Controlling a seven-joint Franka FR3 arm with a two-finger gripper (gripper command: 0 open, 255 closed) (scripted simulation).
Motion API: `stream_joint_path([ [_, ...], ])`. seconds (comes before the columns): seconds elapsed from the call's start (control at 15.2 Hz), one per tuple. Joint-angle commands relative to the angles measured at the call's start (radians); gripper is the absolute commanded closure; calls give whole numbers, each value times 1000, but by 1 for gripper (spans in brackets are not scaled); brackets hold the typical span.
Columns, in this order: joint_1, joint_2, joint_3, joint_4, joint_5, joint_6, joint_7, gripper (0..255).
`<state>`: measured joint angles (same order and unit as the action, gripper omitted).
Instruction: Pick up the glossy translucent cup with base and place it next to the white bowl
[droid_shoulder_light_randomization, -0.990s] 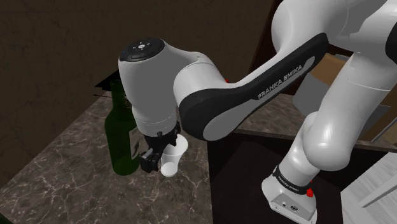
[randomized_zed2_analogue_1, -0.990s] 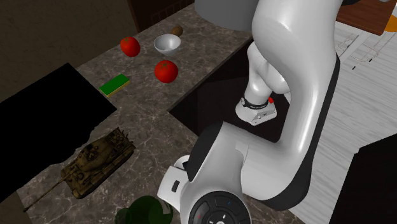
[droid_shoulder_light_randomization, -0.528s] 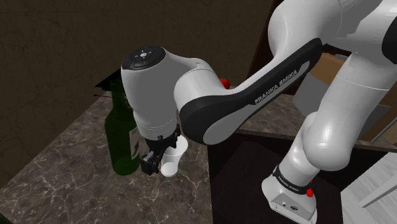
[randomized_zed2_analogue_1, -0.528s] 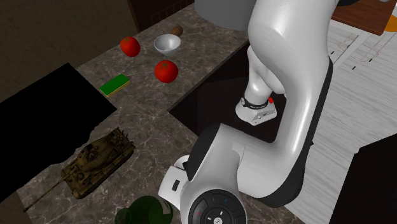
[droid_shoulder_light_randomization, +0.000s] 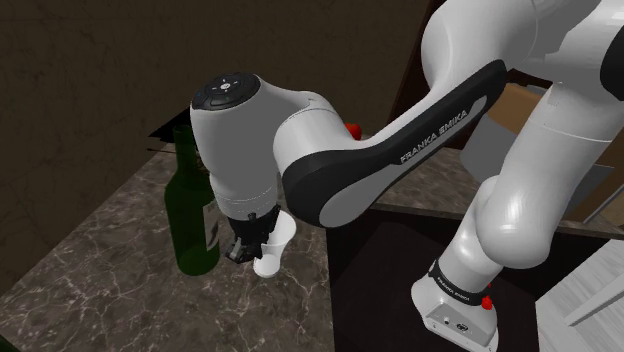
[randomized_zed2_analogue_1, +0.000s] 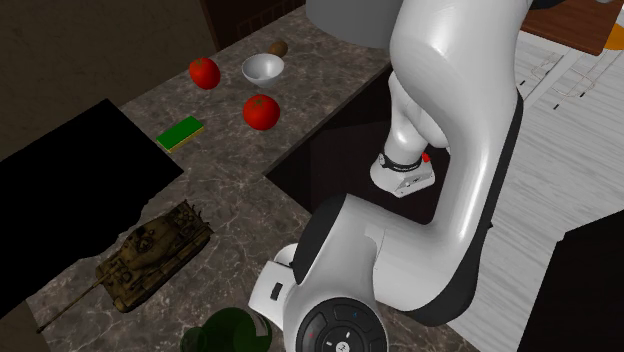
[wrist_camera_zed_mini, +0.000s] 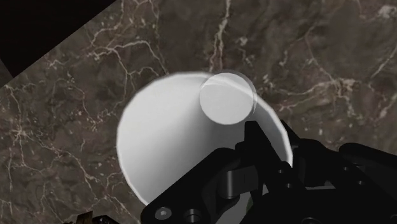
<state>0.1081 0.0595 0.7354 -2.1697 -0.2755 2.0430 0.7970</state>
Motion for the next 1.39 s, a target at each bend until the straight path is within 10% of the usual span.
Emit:
stream_joint_path([
  [0.0,0,0,0,0,0,0,0,255],
  [1.32,-8,-120,-6,128,101,-200,-107,255],
])
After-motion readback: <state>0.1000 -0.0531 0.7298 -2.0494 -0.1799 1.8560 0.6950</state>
